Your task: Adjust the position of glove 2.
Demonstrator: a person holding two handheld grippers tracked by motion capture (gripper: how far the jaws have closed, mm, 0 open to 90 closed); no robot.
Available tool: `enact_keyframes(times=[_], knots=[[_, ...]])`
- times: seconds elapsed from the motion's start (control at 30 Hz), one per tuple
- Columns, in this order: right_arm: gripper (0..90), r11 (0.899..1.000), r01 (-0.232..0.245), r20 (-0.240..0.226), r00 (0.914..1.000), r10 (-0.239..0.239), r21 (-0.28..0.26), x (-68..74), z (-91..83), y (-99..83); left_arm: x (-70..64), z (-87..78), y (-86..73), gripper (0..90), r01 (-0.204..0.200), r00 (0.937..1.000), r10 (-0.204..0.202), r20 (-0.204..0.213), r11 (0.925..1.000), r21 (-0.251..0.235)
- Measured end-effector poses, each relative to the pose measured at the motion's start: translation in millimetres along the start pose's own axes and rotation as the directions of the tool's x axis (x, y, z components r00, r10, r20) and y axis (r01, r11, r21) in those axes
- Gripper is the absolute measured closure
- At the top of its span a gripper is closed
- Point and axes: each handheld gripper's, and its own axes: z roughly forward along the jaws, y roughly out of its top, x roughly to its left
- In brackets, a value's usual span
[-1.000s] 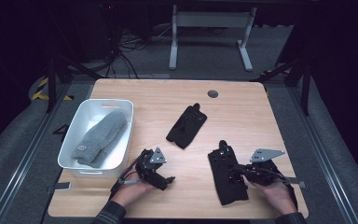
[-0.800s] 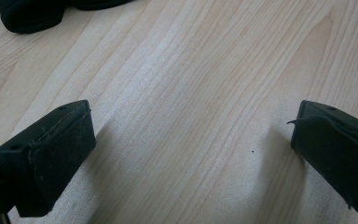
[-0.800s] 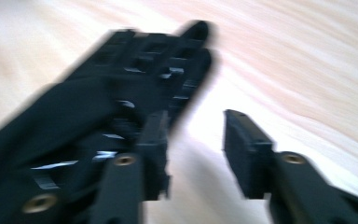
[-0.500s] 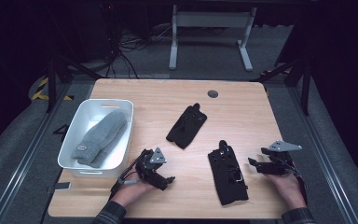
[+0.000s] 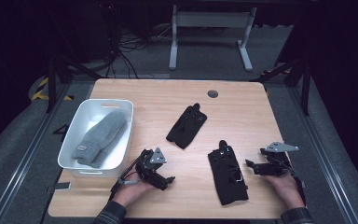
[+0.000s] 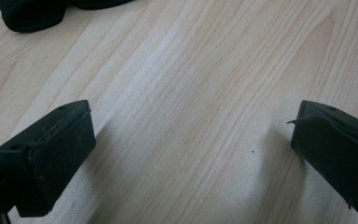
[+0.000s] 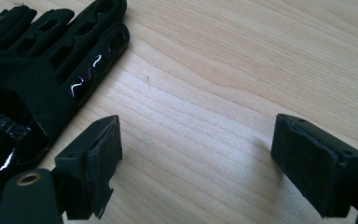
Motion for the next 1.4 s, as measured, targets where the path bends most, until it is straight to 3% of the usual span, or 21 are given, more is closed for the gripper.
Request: enact_keyframes(times=[0.33,0.53,0.8,0.83,1.17,1.33,1.4], knots=[[15.7,1.0,0.002,-0.001,1.0,-0.002,0.002,0.2,0.1,0.1,3.2,-4.8,8.7,4.2,0.014,0.9999,-0.014,0.001,0.9985,0.052],[15.4,1.0,0.003,-0.001,1.0,-0.003,0.003,0.3,0.1,0.2,12.1,-12.8,21.0,10.1,0.048,0.9988,-0.049,0.009,0.998,0.041],[15.2,1.0,0.004,-0.001,1.0,-0.004,0.004,0.3,0.2,0.2,23.8,-16.2,42.5,22.4,0.05,0.9981,-0.051,0.036,0.9987,0.009],[15.2,1.0,0.004,-0.001,1.0,-0.004,0.004,0.3,0.2,0.2,25.0,-14.9,47.1,23.8,0.041,0.9989,-0.041,0.022,0.9991,0.012],[15.1,1.0,0.006,-0.003,1.0,-0.006,0.005,0.9,0.3,0.3,46.1,-7.1,82.7,66.3,0.057,0.9972,-0.056,0.049,0.9984,-0.007],[15.1,1.0,0.006,-0.002,1.0,-0.005,0.006,1.0,0.3,0.4,59.5,1.9,102.8,86.2,0.031,0.9967,-0.031,0.075,0.9995,0.0],[15.1,1.0,0.006,-0.002,1.0,-0.006,0.006,1.0,0.3,0.4,63.4,7.1,111.2,89.6,0.018,0.996,-0.019,0.087,0.9998,0.01]])
